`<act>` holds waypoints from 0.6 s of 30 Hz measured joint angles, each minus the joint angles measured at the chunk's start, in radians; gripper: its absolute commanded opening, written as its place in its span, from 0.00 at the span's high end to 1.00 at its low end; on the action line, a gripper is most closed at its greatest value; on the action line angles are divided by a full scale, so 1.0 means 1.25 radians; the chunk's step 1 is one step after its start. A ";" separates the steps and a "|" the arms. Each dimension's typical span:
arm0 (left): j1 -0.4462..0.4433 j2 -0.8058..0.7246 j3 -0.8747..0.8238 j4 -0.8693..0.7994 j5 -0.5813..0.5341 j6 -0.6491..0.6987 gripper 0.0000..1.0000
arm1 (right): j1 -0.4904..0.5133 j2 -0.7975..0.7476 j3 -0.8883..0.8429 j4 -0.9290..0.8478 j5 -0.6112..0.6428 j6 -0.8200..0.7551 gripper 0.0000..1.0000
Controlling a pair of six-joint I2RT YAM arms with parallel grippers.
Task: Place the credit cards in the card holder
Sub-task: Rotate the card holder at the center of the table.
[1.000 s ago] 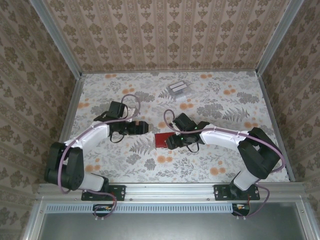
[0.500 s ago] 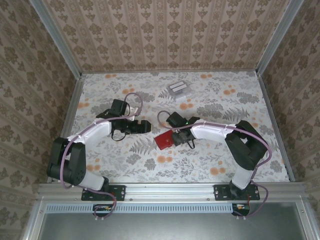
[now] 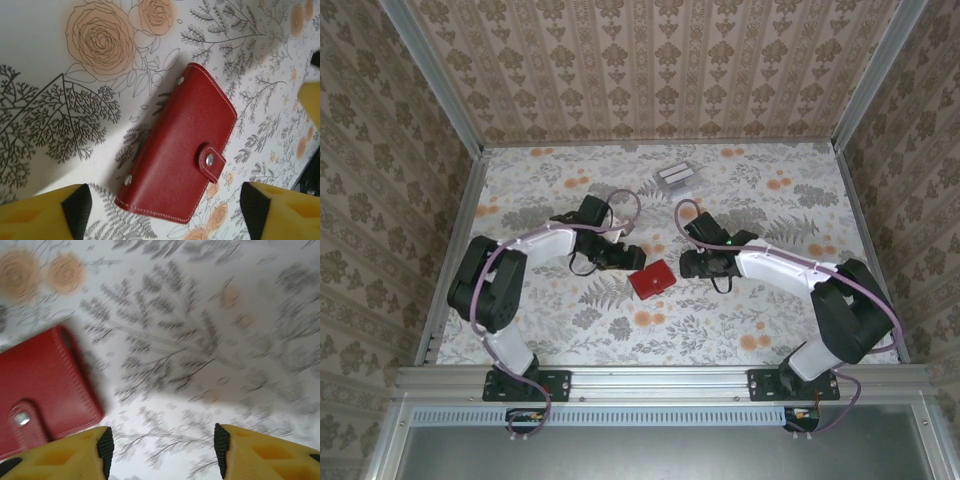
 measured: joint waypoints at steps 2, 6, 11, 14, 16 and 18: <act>0.002 0.039 0.018 -0.004 0.018 0.005 0.26 | -0.002 -0.004 -0.026 0.025 -0.052 0.028 0.44; 0.000 0.074 0.034 -0.009 0.055 0.005 0.31 | -0.004 -0.004 -0.079 0.111 -0.163 0.107 0.45; -0.017 0.074 0.027 -0.001 0.101 -0.009 0.47 | -0.004 0.019 -0.123 0.227 -0.244 0.211 0.47; -0.018 0.070 0.002 0.005 0.120 -0.018 0.57 | -0.004 0.065 -0.124 0.290 -0.271 0.257 0.49; -0.017 0.067 -0.019 0.003 0.126 -0.018 0.62 | -0.004 0.091 -0.121 0.312 -0.284 0.279 0.51; -0.017 0.067 -0.036 -0.002 0.132 -0.017 0.64 | -0.010 0.101 -0.111 0.329 -0.297 0.298 0.53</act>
